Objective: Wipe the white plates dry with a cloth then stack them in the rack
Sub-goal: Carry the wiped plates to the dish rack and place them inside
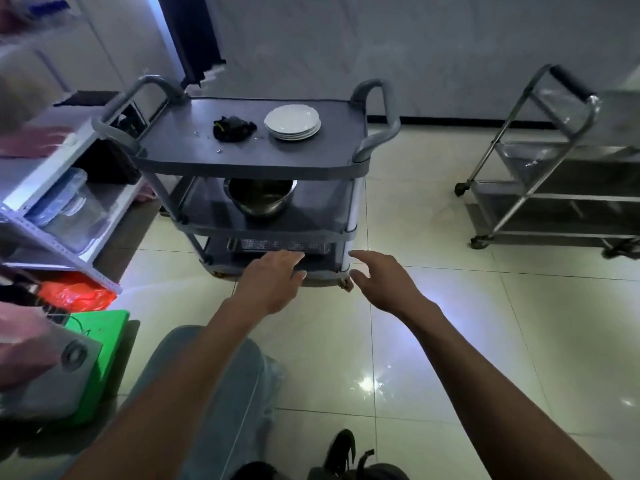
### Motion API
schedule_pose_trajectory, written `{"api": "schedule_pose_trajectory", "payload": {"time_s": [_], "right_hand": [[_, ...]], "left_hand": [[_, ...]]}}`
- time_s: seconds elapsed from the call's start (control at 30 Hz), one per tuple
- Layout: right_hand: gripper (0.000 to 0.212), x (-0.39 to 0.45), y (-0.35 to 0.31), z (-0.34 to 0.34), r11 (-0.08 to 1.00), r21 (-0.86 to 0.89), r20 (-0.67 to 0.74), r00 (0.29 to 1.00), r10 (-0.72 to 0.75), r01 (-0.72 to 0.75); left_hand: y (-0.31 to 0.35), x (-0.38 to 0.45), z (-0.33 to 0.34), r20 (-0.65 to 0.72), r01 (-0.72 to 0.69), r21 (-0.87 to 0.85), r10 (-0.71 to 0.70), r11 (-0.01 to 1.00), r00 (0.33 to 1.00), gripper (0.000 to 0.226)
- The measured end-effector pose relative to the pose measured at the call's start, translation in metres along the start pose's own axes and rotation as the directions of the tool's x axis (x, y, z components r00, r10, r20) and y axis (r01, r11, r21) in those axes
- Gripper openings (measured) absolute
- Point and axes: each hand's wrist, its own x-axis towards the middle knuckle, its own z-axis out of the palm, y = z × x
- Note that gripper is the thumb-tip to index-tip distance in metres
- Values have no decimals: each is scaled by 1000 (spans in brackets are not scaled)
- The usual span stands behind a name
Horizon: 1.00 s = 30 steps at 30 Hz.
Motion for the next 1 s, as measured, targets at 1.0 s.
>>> {"api": "schedule_pose_trajectory", "payload": {"time_s": [1.0], "right_hand": [[40, 351, -21, -23, 940, -314, 37, 991, -131, 136]], "left_hand": [[-95, 336, -57, 38, -37, 83, 34, 996, 999, 47]]}}
